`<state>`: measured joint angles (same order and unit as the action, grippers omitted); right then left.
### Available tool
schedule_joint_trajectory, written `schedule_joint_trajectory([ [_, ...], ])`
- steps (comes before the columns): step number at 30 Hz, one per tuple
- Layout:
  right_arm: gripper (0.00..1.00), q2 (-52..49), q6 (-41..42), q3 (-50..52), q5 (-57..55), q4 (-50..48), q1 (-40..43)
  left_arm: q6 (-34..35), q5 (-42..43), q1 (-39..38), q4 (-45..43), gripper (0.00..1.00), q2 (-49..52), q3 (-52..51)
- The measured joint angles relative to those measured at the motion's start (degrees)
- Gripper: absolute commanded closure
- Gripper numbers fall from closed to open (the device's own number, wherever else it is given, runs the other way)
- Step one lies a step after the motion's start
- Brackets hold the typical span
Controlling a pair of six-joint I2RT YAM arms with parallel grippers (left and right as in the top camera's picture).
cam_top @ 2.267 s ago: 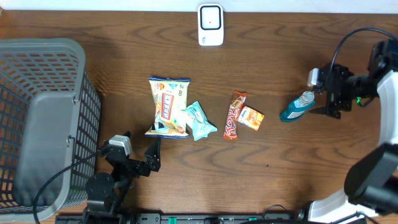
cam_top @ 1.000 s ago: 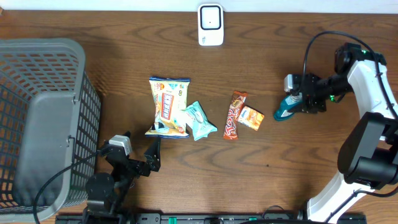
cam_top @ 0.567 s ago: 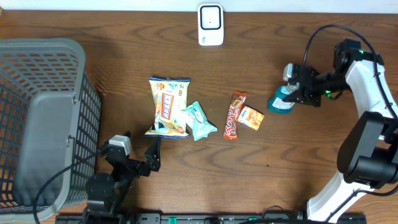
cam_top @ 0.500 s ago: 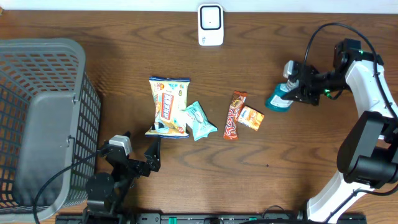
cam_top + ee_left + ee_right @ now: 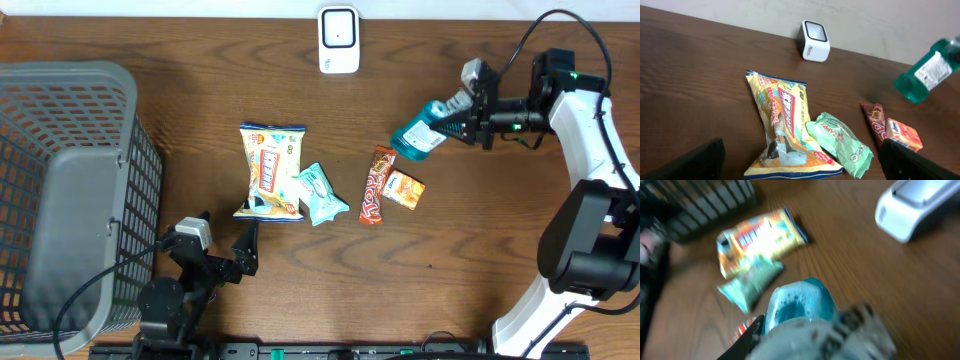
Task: Scan the item barcode
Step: 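Lift the bottle and swing it left toward the scanner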
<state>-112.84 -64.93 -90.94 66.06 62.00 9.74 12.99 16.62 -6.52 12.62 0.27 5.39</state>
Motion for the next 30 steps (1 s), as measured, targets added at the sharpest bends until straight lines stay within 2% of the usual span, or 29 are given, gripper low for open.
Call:
schedule_joint_trajectory([
  [9, 0.79, 0.0, 4.17, -0.46, 14.62, -0.33, -3.61, 0.0, 0.0, 0.0, 0.0, 0.02, 0.0, 0.0],
  [15, 0.82, 0.0, 7.19, -0.46, 16.35, -1.05, -6.14, 0.0, 0.0, 0.0, 0.0, 0.02, 0.0, 0.0],
  [19, 0.86, 0.0, 7.85, -0.5, 10.64, -4.61, -8.39, 0.0, 0.0, 0.0, 0.0, 0.02, 0.0, 0.0],
  [24, 0.93, 0.0, 9.11, -0.52, -2.19, -9.84, -13.29, 0.0, 0.0, 0.0, 0.0, 0.02, 0.0, 0.0],
  [30, 0.94, 0.0, 13.49, -0.52, -16.26, -14.51, -22.1, 0.0, 0.0, 0.0, 0.0, 0.02, 0.0, 0.0],
])
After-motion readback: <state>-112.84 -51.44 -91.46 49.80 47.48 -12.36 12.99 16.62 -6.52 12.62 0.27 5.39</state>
